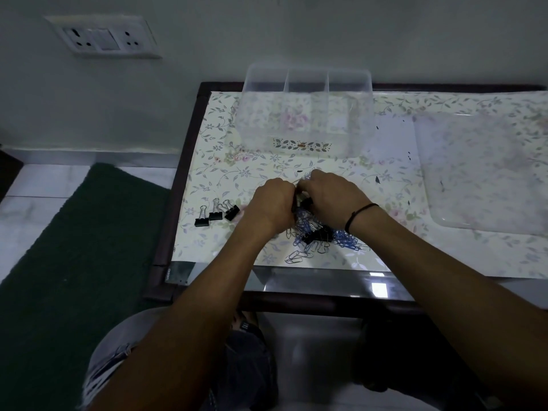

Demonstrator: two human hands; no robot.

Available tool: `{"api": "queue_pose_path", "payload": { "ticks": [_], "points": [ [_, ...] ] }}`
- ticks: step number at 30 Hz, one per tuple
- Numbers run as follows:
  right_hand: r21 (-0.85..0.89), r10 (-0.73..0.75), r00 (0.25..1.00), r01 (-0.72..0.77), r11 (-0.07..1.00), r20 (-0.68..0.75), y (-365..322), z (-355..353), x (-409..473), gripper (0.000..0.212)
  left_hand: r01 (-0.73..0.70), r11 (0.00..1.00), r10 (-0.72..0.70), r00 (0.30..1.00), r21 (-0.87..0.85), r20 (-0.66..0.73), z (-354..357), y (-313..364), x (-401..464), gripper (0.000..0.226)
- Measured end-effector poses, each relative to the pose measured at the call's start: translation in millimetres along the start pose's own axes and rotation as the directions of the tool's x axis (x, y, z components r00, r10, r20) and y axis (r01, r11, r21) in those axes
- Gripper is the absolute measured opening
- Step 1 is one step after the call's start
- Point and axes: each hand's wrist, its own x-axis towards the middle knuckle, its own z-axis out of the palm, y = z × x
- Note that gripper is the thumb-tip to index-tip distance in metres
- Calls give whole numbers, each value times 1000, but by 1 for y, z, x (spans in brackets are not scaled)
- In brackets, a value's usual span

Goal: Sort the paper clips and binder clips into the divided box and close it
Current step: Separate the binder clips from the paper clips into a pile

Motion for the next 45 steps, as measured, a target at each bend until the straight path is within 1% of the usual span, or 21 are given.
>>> {"api": "queue_pose_path", "payload": {
  "ticks": [5, 7, 12, 17, 20, 24, 28, 30, 33, 36, 38, 41, 45],
  "points": [
    [44, -5, 1000, 6, 999, -11, 1, -5, 1, 12, 14, 998, -13, 1000, -57, 27, 0, -5, 0, 24],
    [31, -3, 1000, 3, 1000, -10, 4, -5, 0, 10, 32, 996, -30, 999, -85, 26, 0, -6, 0, 20],
    [26, -33, 999, 33, 999, 8, 3, -7, 0, 14, 47, 989, -48, 999, -140, -2, -13, -9, -1, 22],
    [21, -69, 998, 68, 997, 14, -3, -5, -3, 35, 31, 991, -35, 999, -133, -24, -17, -9, -1, 10],
    [29, -64, 998, 64, 998, 15, -7, -4, -2, 31, 47, 985, -56, 997, -166, -50, -19, -11, -2, 9],
    [39, -47, 999, 46, 998, 24, -7, -9, -1, 25, 62, 983, -75, 995, -171, -66, -23, -14, -4, 19],
    [42, -15, 1000, 15, 999, 5, -4, -11, 1, 21, 81, 983, -99, 990, -167, -102, -26, -15, -4, 22],
    [81, 21, 1000, -19, 997, -19, 0, -14, 5, 19, 90, 978, -114, 986, -186, -125, -29, -15, -5, 21],
    [143, 74, 994, -63, 988, -76, 3, -25, 10, 23, 111, 970, -146, 977, -216, -154, -30, -17, -5, 21],
    [181, 53, 995, -36, 983, -90, -5, -32, 12, 28, 142, 956, -190, 966, -256, -177, -32, -20, -7, 19],
    [313, 107, 992, -81, 946, -69, -14, -34, 16, 31, 162, 942, -223, 957, -295, -185, -36, -28, -9, 18],
    [445, 110, 993, -78, 892, -48, -34, -36, 26, 31, 222, 905, -297, 941, -363, -164, -48, -48, -18, 19],
    [574, 112, 994, -83, 815, -16, -62, -36, 35, 21, 360, 806, -450, 888, -469, -92, -57, -84, -39, 17]
  ]
}}
